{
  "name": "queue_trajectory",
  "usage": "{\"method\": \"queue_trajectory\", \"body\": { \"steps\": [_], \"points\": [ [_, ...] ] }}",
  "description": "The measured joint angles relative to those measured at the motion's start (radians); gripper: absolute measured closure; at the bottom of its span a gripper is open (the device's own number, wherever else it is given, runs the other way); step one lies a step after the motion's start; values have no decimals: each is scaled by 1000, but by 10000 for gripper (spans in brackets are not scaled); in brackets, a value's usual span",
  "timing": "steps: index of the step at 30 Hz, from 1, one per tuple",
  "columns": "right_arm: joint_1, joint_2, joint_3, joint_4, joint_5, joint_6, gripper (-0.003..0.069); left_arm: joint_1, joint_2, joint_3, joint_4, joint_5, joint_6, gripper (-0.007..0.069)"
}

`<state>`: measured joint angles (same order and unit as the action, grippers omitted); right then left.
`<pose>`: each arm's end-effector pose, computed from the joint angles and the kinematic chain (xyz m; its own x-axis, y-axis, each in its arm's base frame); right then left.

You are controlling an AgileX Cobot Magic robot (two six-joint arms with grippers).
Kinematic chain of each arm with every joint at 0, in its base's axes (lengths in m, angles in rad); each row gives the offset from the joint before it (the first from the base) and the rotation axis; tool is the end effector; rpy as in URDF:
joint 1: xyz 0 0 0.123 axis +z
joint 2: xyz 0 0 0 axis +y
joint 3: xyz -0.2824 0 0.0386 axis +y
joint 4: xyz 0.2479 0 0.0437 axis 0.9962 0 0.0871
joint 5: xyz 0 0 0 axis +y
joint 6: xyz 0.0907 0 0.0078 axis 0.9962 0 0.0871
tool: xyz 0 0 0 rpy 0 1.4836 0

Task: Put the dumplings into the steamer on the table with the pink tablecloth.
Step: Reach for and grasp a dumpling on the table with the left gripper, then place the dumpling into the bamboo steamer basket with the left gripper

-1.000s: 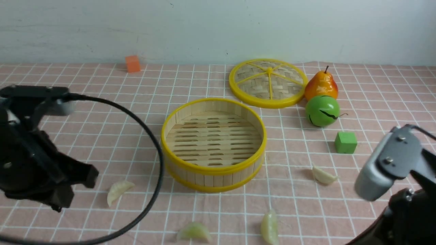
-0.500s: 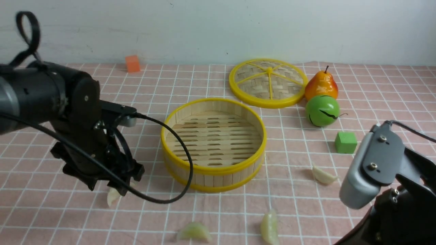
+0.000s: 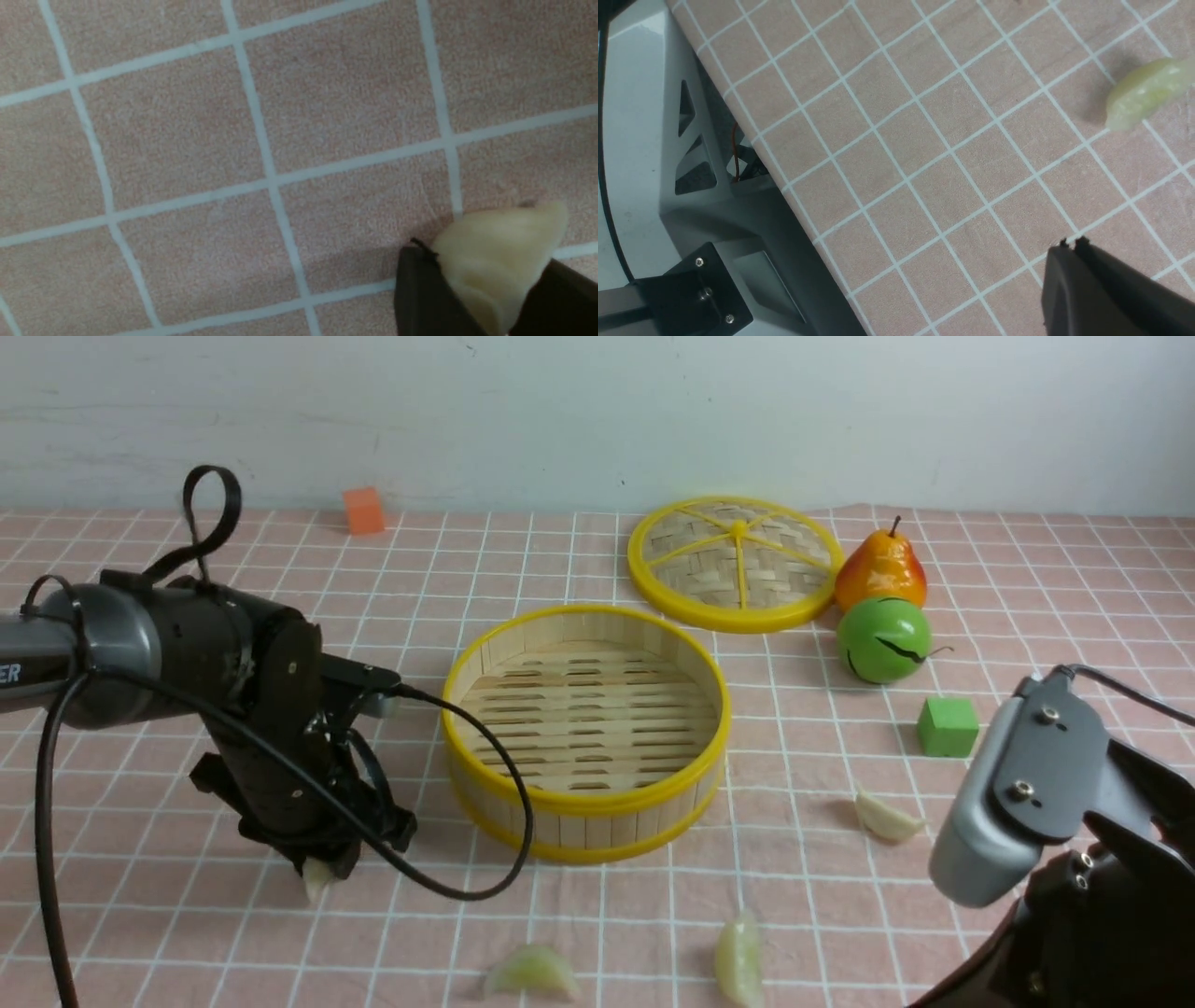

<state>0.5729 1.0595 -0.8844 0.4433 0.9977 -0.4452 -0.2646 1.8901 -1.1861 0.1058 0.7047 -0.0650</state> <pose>0.1420 0.1307 0.3148 -0.5839 -0.5898 -0.5578 -0.7861 0.5823 0.2073 0.3540 -0.0895 0.1639 -0.9307 0.2684 -0.2483 0.2591 0.9633 0.0702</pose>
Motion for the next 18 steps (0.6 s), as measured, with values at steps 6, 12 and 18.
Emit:
{"method": "queue_trajectory", "body": {
  "steps": [6,12,18],
  "points": [
    [0,0,0,-1,-18,0,651,-5,-11,-173,-56,150,0,433],
    [0,0,0,-1,-19,0,646,-118,-18,-504,-124,255,-3,433],
    [0,0,-20,-1,41,22,643,-238,181,-813,-154,310,-90,433]
  ]
}}
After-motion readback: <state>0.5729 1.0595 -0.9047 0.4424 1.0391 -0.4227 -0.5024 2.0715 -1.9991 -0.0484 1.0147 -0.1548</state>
